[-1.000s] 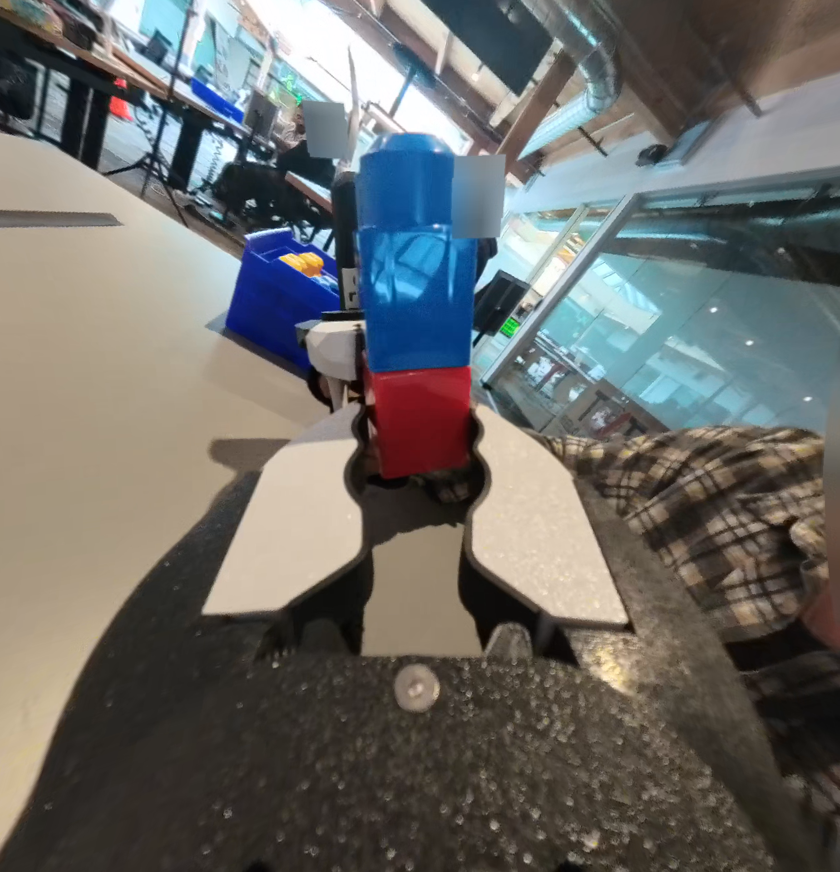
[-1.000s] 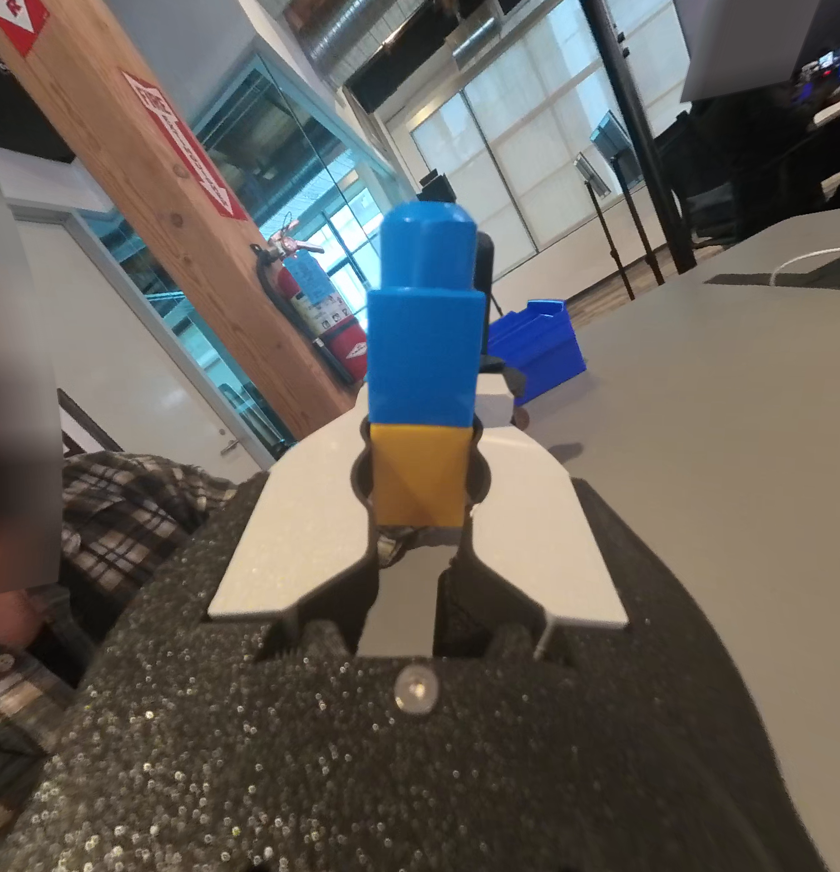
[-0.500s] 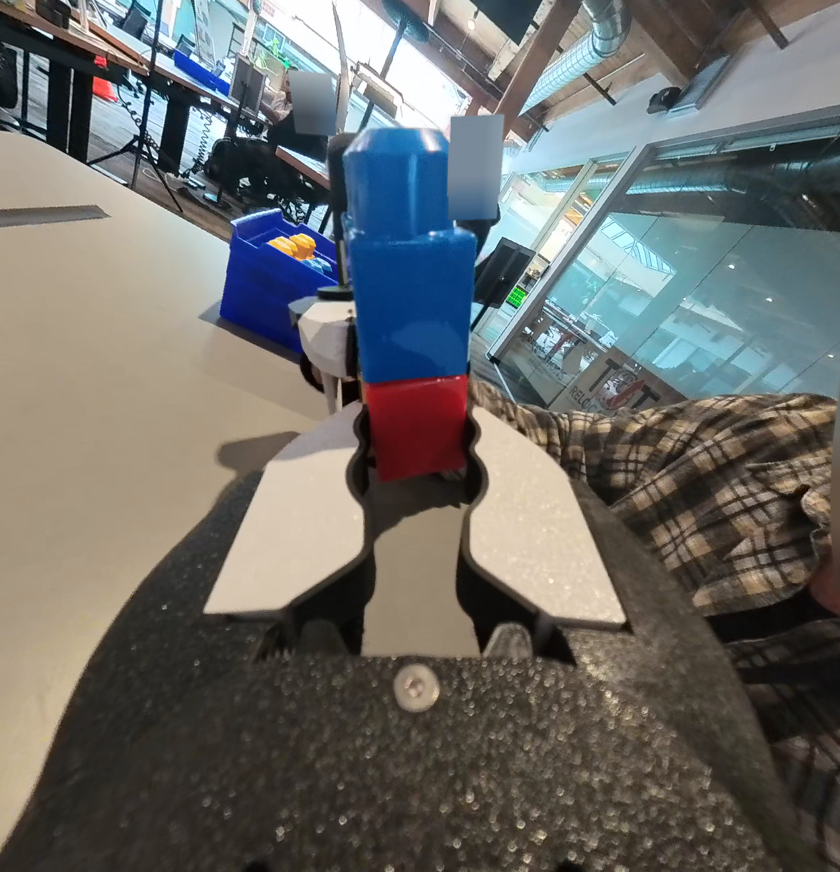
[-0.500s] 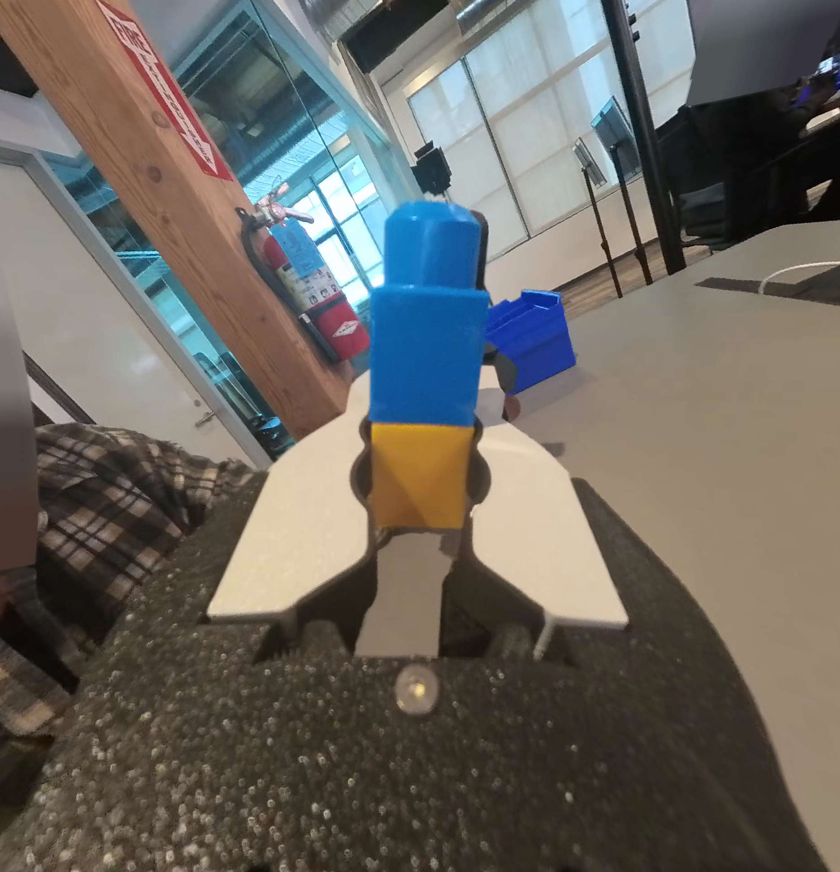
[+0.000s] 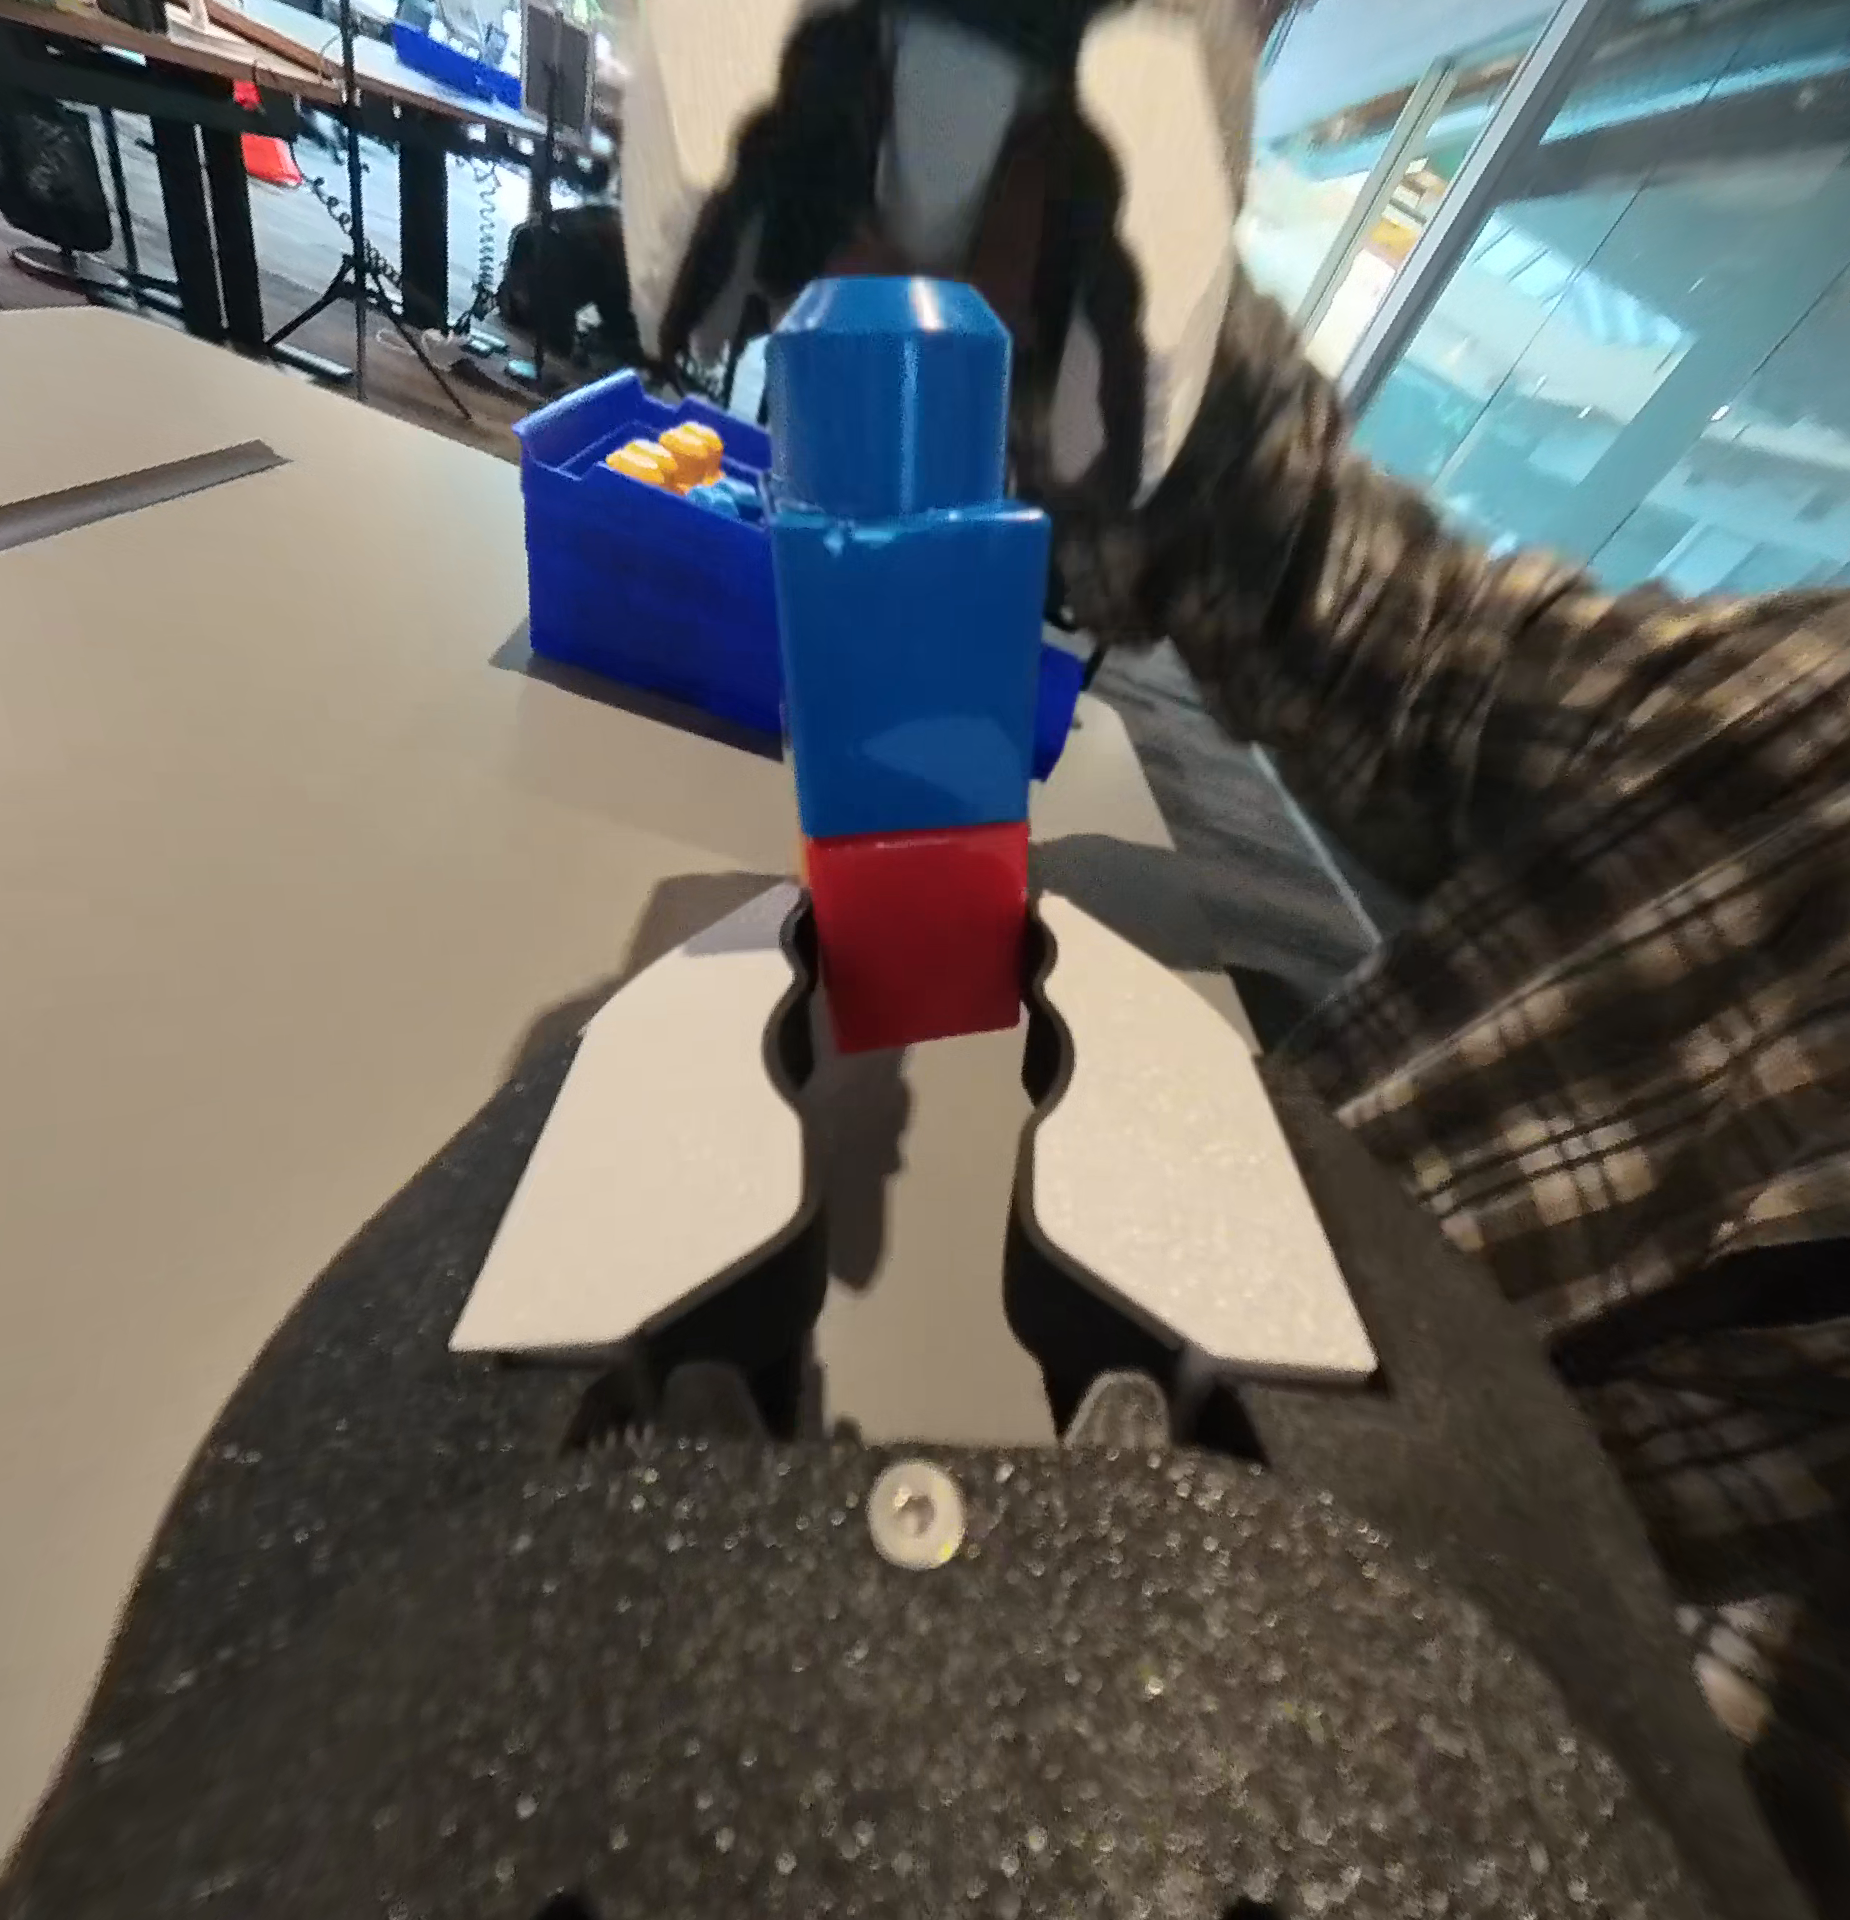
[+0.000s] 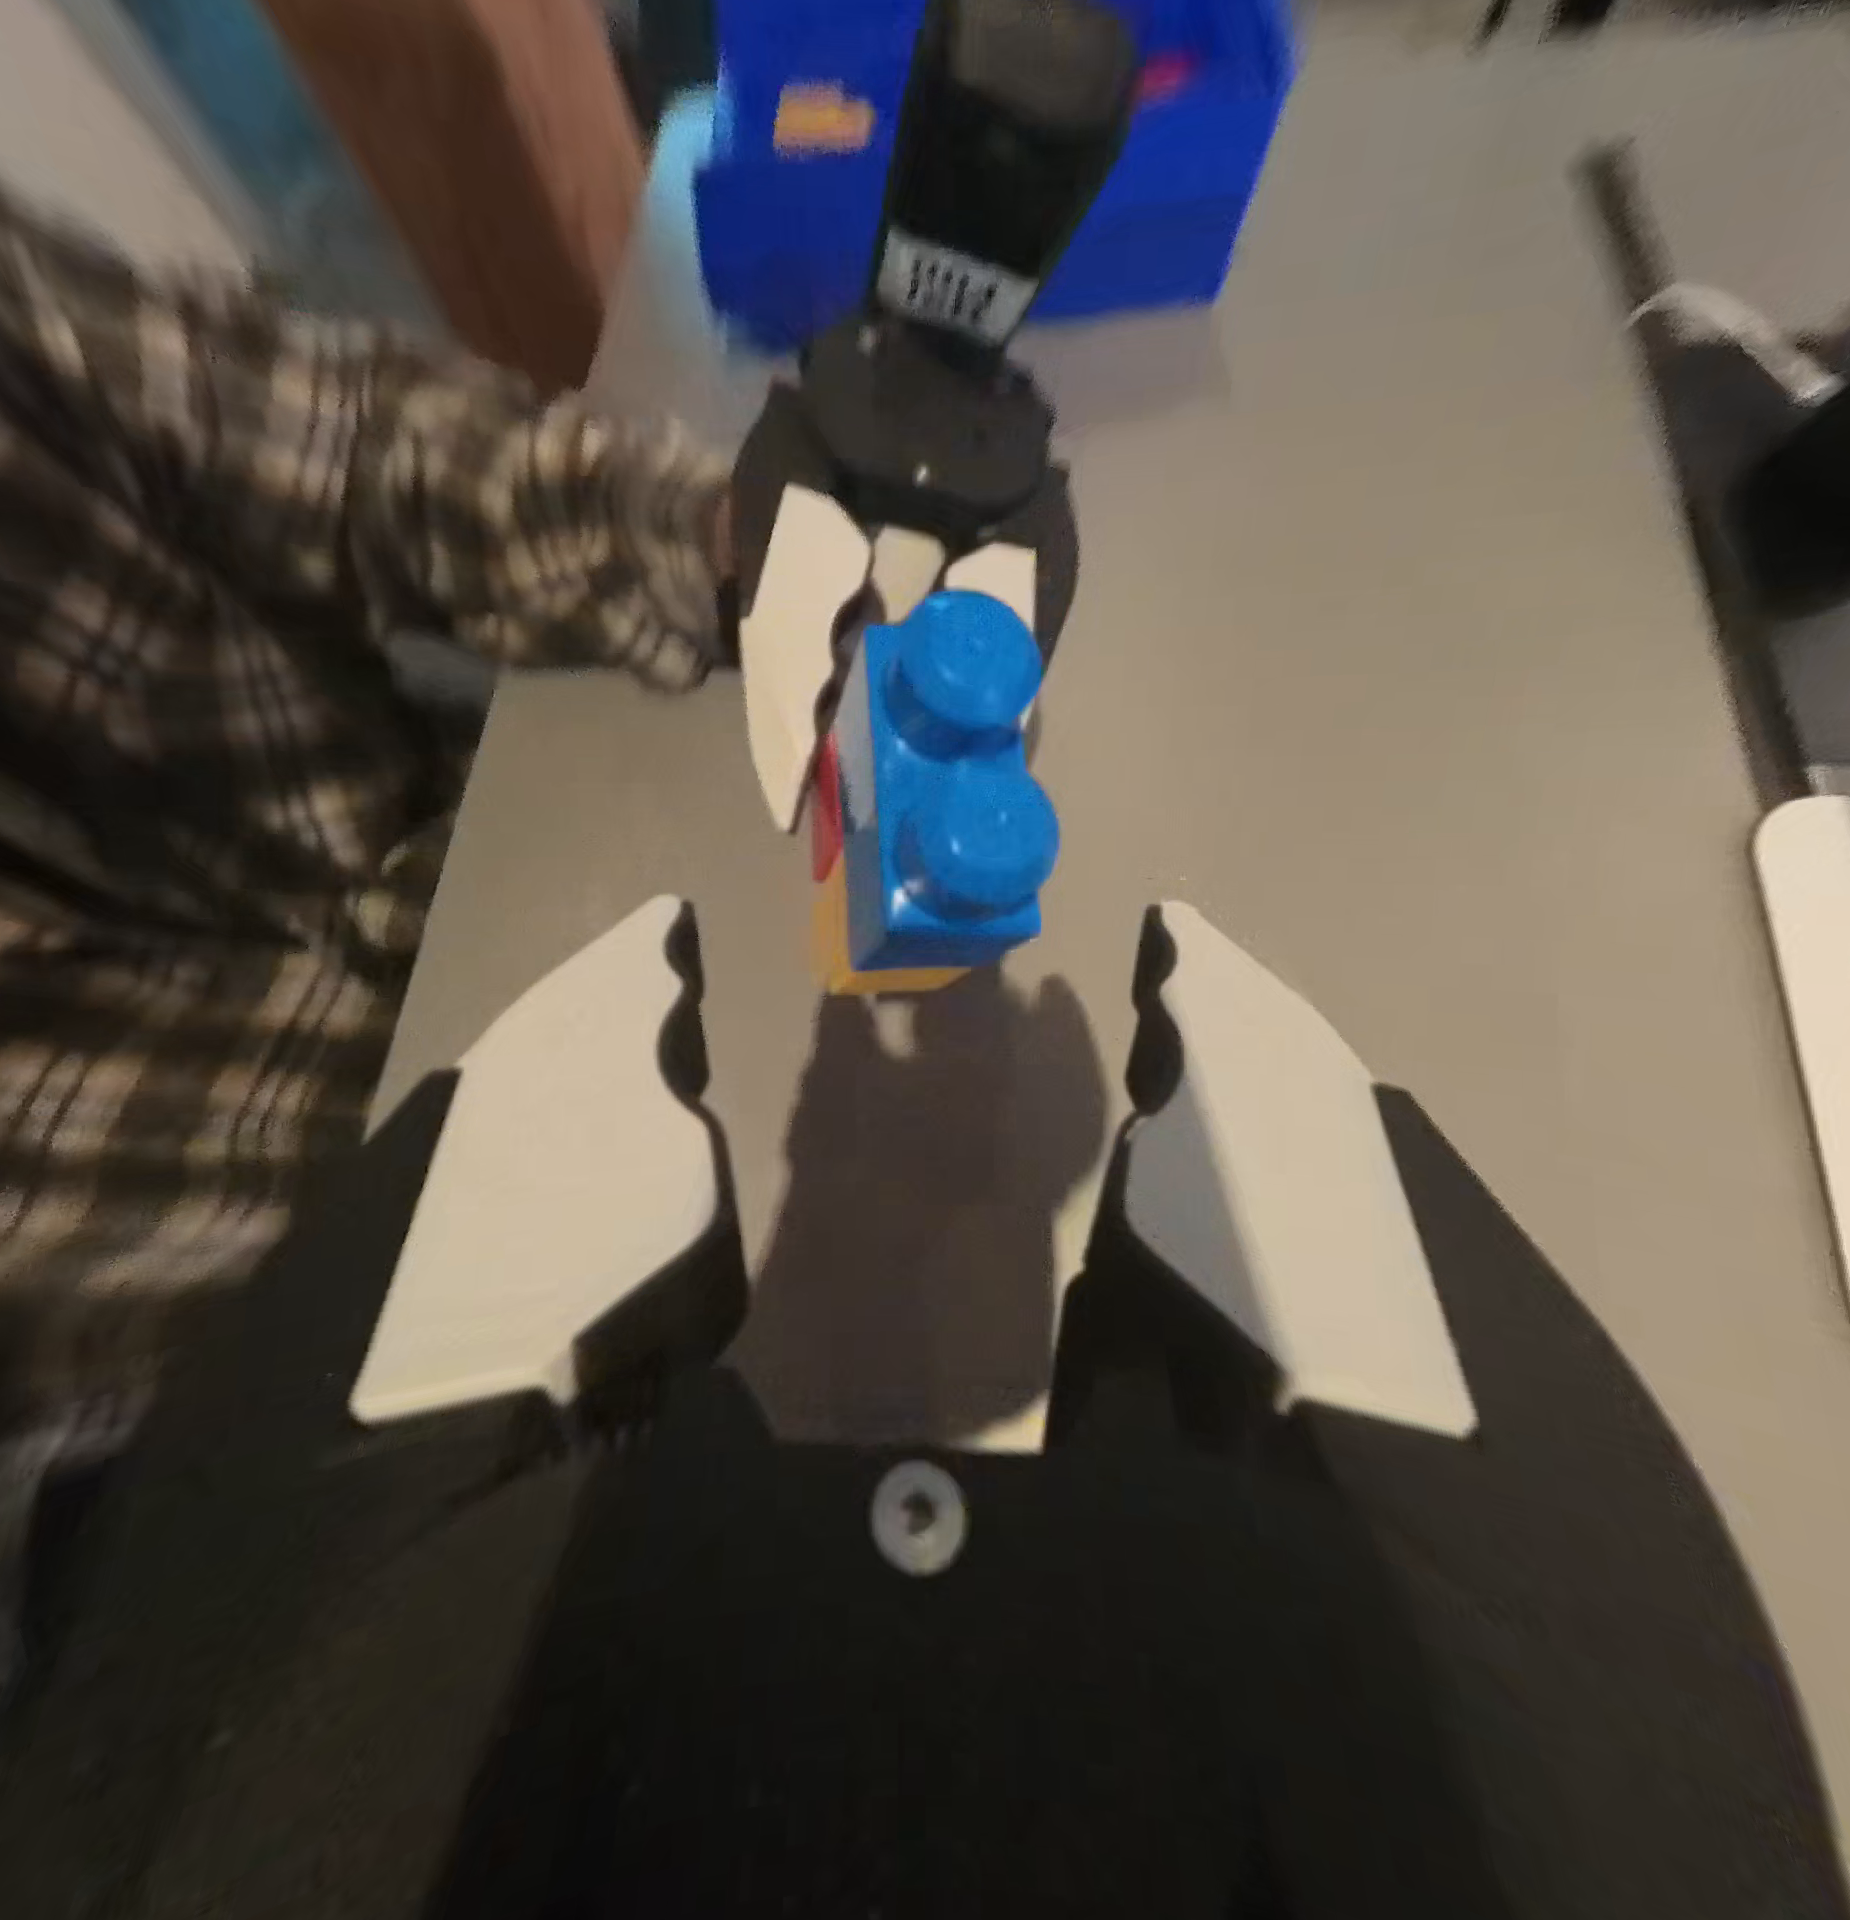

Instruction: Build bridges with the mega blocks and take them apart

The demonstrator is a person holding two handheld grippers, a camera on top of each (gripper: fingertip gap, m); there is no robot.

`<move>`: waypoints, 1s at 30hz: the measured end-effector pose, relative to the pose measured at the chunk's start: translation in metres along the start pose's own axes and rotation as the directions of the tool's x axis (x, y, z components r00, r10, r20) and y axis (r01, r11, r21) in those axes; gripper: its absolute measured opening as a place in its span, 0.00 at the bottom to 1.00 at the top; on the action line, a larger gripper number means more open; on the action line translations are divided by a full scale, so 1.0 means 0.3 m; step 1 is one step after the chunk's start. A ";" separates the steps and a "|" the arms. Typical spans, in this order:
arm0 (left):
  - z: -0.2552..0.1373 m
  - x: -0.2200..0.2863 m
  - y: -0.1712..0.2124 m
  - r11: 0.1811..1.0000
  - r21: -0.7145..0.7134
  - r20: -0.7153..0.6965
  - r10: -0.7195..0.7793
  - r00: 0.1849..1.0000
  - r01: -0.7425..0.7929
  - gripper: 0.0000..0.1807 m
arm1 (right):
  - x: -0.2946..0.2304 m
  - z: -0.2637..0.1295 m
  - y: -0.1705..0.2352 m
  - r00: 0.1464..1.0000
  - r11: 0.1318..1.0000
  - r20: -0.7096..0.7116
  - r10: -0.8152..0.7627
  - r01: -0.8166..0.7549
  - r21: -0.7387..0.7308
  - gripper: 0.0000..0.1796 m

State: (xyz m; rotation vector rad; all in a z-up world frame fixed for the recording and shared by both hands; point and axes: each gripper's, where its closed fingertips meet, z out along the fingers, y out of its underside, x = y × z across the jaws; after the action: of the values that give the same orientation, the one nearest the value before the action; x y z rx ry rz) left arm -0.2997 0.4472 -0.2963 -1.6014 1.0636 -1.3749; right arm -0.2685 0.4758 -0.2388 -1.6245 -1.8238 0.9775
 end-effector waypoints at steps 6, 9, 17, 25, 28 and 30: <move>0.036 0.024 0.022 0.998 -0.049 -0.002 0.036 0.999 -0.036 0.21 | -0.031 0.086 -0.012 0.990 0.936 0.139 -0.017 0.064 -0.346 0.43; 0.039 0.037 0.019 0.998 -0.045 -0.013 0.046 0.999 -0.046 0.20 | -0.057 0.125 0.017 0.975 0.895 0.217 0.046 0.056 -0.442 0.20; 0.048 0.045 -0.012 0.998 0.044 -0.078 -0.037 0.996 0.040 0.38 | -0.052 -0.008 0.027 0.992 0.861 0.114 -0.044 0.096 -0.499 0.20; 0.027 0.012 -0.033 0.987 0.122 -0.082 -0.093 0.992 0.102 0.40 | 0.029 -0.642 0.261 0.942 0.744 -0.298 -0.154 -0.088 -0.662 0.20; 0.030 0.000 -0.023 0.987 0.118 -0.073 -0.097 0.993 0.105 0.38 | 0.012 -0.811 0.429 0.924 0.712 -0.347 -0.160 -0.135 -0.689 0.20; 0.038 -0.014 -0.006 0.991 0.097 -0.045 -0.087 0.995 0.091 0.37 | -0.010 -0.851 0.542 0.931 0.693 -0.316 -0.184 -0.105 -0.713 0.20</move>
State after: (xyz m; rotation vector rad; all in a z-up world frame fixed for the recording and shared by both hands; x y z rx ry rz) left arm -0.2886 0.4520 -0.2977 -1.5710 0.9420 -1.5018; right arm 0.0290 0.5234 -0.2095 -2.0072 -2.0726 -0.1583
